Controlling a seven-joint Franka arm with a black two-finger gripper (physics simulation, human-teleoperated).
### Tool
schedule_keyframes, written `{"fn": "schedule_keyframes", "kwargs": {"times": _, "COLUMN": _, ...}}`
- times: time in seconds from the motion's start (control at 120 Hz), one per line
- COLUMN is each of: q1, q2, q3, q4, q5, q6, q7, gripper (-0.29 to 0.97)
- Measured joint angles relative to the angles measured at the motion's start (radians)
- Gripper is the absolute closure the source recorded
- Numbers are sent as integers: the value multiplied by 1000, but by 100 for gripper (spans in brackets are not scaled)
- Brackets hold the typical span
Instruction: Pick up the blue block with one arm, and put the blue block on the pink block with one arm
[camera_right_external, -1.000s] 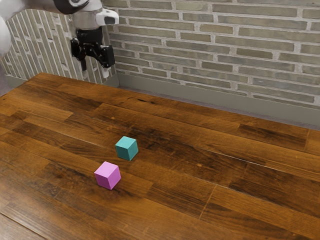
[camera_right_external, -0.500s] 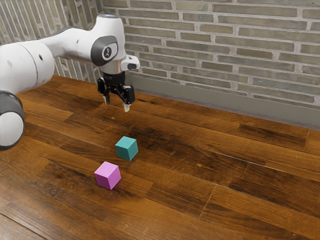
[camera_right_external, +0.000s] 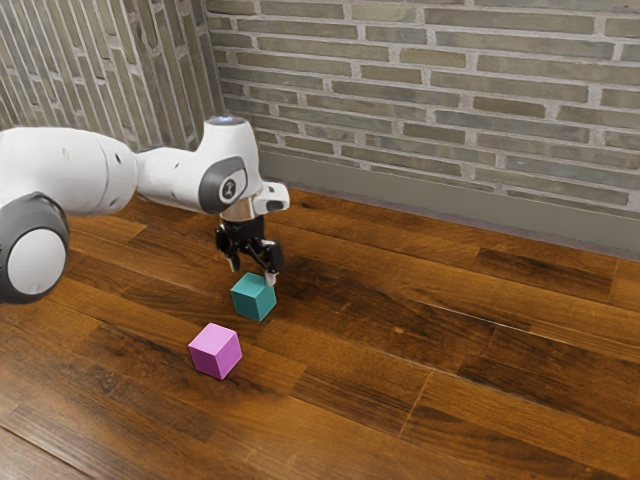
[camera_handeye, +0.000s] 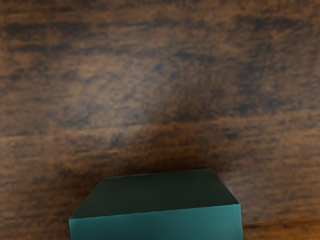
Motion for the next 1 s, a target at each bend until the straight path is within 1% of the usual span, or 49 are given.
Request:
{"fn": "schedule_keyframes", "kwargs": {"times": 0.4, "q1": 2, "q2": 6, "q3": 1, "q4": -73, "q5": -21, "q6": 93, "q7": 22, "gripper": 1}}
{"fn": "schedule_keyframes", "kwargs": {"times": 0.467, "q1": 1, "q2": 6, "q3": 1, "q4": -74, "q5": -25, "q6": 101, "q7": 24, "gripper": 6}}
{"fn": "schedule_keyframes", "kwargs": {"times": 0.633, "q1": 4, "q2": 6, "q3": 1, "q4": -84, "q5": -35, "q6": 112, "q7": 29, "gripper": 25}}
{"fn": "schedule_keyframes", "kwargs": {"times": 0.775, "q1": 3, "q2": 6, "q3": 1, "q4": -85, "q5": -33, "q6": 118, "q7": 29, "gripper": 31}}
{"fn": "schedule_keyframes", "kwargs": {"times": 1.0, "q1": 3, "q2": -3, "q3": 1, "q4": -87, "q5": -28, "q6": 122, "q7": 24, "gripper": 34}}
